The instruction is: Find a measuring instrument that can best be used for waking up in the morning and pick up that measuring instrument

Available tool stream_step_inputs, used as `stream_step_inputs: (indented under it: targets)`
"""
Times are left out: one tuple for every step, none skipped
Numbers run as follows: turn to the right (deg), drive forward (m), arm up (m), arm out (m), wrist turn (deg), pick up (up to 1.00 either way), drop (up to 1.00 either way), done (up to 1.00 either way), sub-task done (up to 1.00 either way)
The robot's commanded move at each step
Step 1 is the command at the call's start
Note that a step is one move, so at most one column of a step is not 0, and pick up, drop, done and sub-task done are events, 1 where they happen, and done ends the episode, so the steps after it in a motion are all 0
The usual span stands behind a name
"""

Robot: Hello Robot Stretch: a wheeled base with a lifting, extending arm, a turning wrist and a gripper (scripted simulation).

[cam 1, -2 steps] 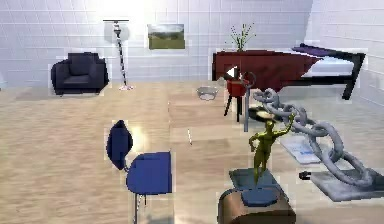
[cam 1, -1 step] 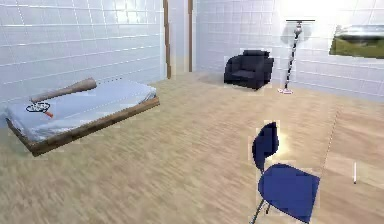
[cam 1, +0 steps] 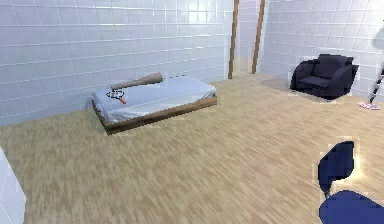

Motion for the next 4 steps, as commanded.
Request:
stream_step_inputs:
  targets:
    - [0.0, 0.0, 0.5, 0.0, 0.0, 0.0, 0.0, 0.0, 0.0]
    - [0.0, 0.0, 0.38, 0.0, 0.0, 0.0, 0.0, 0.0, 0.0]
    - [0.0, 0.0, 0.0, 0.12, 0.0, 0.0, 0.0, 0.0, 0.0]
    - [0.0, 0.0, 0.0, 0.0, 45.0, 0.0, 0.0, 0.0, 0.0]
